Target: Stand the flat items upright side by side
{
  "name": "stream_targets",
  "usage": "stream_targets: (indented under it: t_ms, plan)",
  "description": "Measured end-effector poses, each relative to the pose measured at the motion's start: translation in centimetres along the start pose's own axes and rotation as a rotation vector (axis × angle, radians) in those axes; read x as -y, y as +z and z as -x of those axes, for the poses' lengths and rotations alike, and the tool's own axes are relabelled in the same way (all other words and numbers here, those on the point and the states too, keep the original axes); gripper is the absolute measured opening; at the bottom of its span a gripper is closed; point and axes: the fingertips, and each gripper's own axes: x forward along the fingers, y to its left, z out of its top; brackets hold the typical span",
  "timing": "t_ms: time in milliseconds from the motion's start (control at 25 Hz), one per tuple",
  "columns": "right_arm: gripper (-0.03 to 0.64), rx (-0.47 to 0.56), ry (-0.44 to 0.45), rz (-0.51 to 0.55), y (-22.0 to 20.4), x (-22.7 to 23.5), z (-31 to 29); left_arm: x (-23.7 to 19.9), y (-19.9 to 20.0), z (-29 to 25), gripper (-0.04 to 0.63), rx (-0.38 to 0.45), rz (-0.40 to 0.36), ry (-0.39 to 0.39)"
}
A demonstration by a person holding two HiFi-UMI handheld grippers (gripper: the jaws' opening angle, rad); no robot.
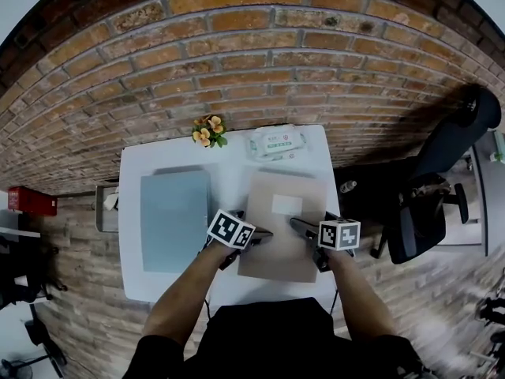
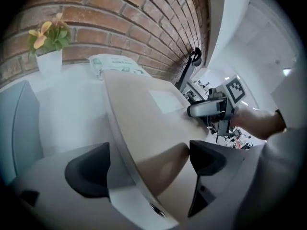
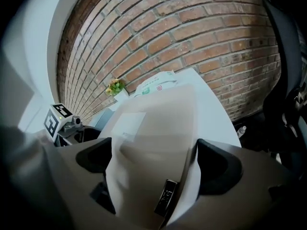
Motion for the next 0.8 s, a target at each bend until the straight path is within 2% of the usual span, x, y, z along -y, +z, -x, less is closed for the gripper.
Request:
stream_targets:
  t_ms: [200, 400, 600, 800]
  plan:
    - [0.57, -0.05, 0.003, -0.033, -1.1, 0.3, -0.7, 0.1, 0.0, -0.5, 0.52, -0.032, 0.025, -0.065]
    - [0.569, -0.055, 0.011, -0.016, -1.0, 0.1, -0.9, 0.3, 0.1, -0.7, 0.52, -0.065, 0.0, -0.084]
    - [0.565, -0.066, 0.026, 0.0, -0.7, -0.3, -0.8, 0.4, 0.4, -0.4, 0.52, -0.07, -0.017, -0.059]
    - [0.561, -0.001, 0.016, 0.065, 1.6, -1.3, 0.7, 0.7, 2.2, 1.2, 0.518, -0.028, -0.085, 0.001]
